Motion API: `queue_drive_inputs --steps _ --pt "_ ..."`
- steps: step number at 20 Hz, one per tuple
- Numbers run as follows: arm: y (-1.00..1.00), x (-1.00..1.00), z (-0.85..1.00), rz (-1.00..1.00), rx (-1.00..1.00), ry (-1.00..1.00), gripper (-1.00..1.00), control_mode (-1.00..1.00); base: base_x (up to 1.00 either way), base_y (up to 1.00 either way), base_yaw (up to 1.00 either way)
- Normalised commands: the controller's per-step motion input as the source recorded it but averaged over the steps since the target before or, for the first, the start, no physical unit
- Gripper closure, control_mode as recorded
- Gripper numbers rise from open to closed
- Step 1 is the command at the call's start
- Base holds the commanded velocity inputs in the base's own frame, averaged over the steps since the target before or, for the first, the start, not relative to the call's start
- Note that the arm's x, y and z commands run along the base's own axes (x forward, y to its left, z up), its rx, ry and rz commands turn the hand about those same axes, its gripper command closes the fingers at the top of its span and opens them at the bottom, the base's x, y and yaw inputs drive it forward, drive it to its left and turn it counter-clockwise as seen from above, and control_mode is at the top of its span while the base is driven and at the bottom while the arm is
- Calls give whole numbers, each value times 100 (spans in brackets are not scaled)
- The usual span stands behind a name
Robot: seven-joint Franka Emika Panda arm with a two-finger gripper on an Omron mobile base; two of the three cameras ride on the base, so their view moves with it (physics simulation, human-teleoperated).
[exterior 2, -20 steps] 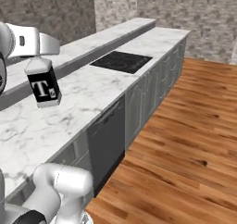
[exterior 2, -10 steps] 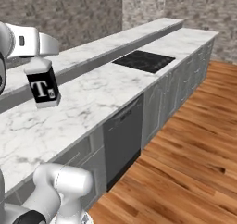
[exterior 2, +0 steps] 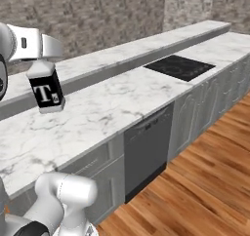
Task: Get the candle and the liquor from the cabinet and move them to the dining counter.
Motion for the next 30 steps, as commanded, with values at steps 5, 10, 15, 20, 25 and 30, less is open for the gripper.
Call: queue_drive_inputs --steps 5,10,15,20,25,30 --pt "0 0 0 0 0 0 100 100 -15 22 34" --pt "0 0 0 0 0 0 100 100 -2 39 29" --pt "0 0 0 0 0 0 100 100 -40 47 24" --pt "0 0 0 0 0 0 100 100 -65 53 14" --pt "0 0 0 0 0 0 100 100 -41 66 4" --pt "0 0 0 0 0 0 100 100 -1 75 0"
